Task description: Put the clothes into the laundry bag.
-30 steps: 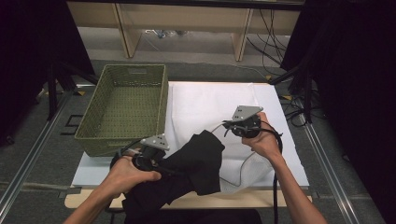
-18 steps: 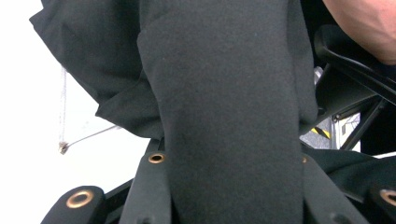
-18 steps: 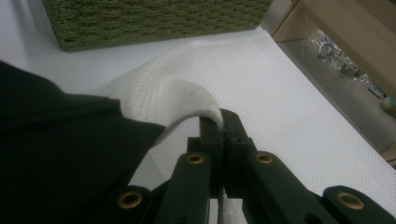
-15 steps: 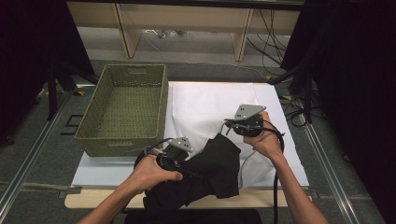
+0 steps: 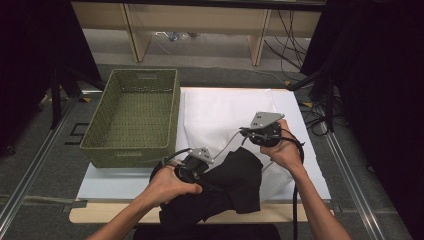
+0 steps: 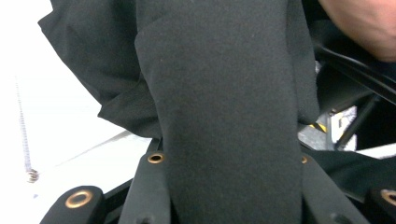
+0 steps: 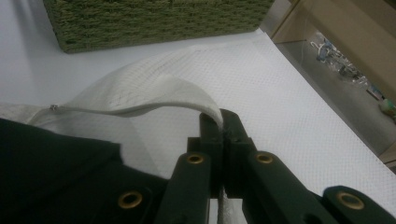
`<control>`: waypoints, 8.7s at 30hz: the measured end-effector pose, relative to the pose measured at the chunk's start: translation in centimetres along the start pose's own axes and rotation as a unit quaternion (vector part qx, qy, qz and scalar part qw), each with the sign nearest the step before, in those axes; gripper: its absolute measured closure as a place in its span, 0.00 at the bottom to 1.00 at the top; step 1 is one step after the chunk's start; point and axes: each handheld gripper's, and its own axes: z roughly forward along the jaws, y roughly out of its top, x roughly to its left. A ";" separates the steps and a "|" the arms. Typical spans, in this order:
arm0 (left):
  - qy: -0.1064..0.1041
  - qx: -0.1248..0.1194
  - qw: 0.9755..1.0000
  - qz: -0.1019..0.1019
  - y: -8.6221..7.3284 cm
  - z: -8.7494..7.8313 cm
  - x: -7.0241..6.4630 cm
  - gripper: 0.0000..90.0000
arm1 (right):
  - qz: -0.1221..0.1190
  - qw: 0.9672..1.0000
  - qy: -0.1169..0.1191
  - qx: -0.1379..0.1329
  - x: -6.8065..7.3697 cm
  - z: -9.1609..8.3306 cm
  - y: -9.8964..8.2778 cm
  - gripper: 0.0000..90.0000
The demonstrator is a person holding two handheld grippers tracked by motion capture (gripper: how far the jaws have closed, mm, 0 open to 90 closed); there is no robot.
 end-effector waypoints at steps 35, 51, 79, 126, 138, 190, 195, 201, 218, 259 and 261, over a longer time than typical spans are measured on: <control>0.115 0.033 0.992 -0.035 4.5 6.2 6.7 0.64 | -0.005 1.000 -0.003 -0.006 0.1 -0.7 0.3 1.00; 0.133 0.037 0.990 0.006 -0.3 2.8 4.6 0.22 | 0.000 1.000 -0.003 -0.001 0.1 -0.6 0.1 1.00; 0.177 0.015 0.984 0.010 4.9 6.2 5.2 0.86 | -0.007 1.000 0.000 -0.005 0.2 -0.9 0.3 1.00; 0.177 -0.020 0.984 0.002 5.6 8.1 6.1 0.85 | 0.013 1.000 0.000 -0.002 -0.4 -1.4 -0.3 1.00; 0.173 0.002 0.985 0.012 2.0 5.7 5.2 0.49 | 0.011 1.000 0.000 -0.002 -0.5 -1.4 -0.5 1.00; 0.203 -0.022 0.979 -0.001 3.1 9.4 7.5 0.97 | 0.001 1.000 0.001 0.000 -0.3 -1.5 -0.3 1.00; 0.211 -0.040 0.977 -0.011 3.6 10.2 7.9 0.98 | -0.002 1.000 0.005 0.000 -0.2 -1.5 -0.3 1.00; 0.226 -0.031 0.974 -0.007 4.6 10.6 8.7 0.98 | 0.004 1.000 0.005 0.002 -0.2 -1.7 -0.3 1.00; 0.237 -0.047 0.970 -0.013 4.8 9.6 8.6 0.73 | 0.007 1.000 0.006 0.001 -0.2 -1.7 -0.6 1.00; 0.172 0.061 0.983 -0.010 -3.5 5.1 6.4 0.52 | -0.010 0.997 0.047 0.054 3.2 -0.7 -3.7 1.00; 0.166 0.070 0.984 -0.008 -3.5 5.3 6.6 0.54 | -0.012 0.997 0.046 0.055 3.3 -0.7 -3.6 1.00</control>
